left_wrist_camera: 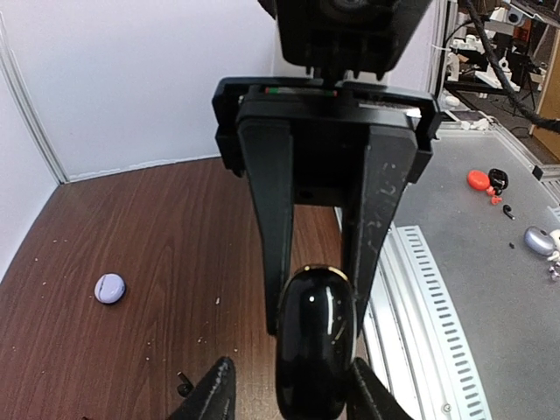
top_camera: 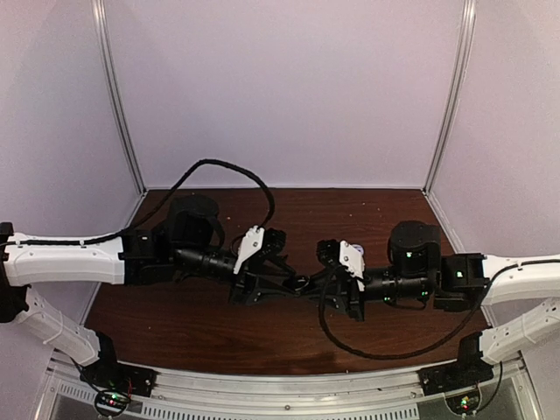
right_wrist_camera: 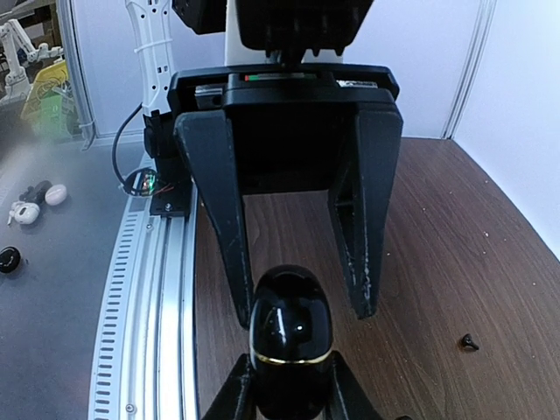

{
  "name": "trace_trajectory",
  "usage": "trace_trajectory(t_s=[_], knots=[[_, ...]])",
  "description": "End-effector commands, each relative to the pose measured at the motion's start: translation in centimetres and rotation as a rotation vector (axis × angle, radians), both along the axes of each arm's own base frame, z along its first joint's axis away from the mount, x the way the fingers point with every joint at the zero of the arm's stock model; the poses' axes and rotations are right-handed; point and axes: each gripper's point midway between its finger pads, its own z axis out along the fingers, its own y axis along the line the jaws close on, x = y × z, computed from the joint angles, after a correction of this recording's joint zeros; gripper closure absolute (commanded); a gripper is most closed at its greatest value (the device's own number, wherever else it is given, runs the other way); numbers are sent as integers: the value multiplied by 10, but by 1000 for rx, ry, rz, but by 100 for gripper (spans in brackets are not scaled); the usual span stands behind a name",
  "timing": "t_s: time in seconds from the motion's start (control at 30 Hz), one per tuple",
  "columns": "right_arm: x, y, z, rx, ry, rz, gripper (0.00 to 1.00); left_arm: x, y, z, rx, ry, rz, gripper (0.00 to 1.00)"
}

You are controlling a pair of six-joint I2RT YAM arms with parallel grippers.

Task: Insert the wireless bluetooth earbuds into the charging case
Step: Pass from the left arm to the right, then open the charging case.

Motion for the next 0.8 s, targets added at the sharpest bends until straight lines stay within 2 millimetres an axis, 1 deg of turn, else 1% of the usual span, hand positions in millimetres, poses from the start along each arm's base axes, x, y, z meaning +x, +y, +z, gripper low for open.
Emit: trace_trajectory(t_s=[0.0,0.23,0.37,0.43,0.5,0.6,0.63,0.77], knots=[[-3,-4,20,90,-13,-4,91,13,3,24,-91,-42,82,57],[-2,-6,21,102,-19,-12,92,9,-1,19,-77,-47,37,65],[-3,-5,19,97,-16,-6,91,5,-2,24,-87,-53,12,77],[-3,-4,18,91,-15,-2,87,4,-2,25,-86,-54,2,84],[-4,-4,16,83,-16,2,80,4,-3,24,-78,-54,0,87],[-5,-1,13,65,-15,17,72,4,-4,23,-68,-51,-4,89],[-5,-1,13,65,-16,21,70,5,-5,22,-66,-50,-4,89],[-5,1,13,65,-18,25,69,5,-5,22,-65,-46,-1,89]])
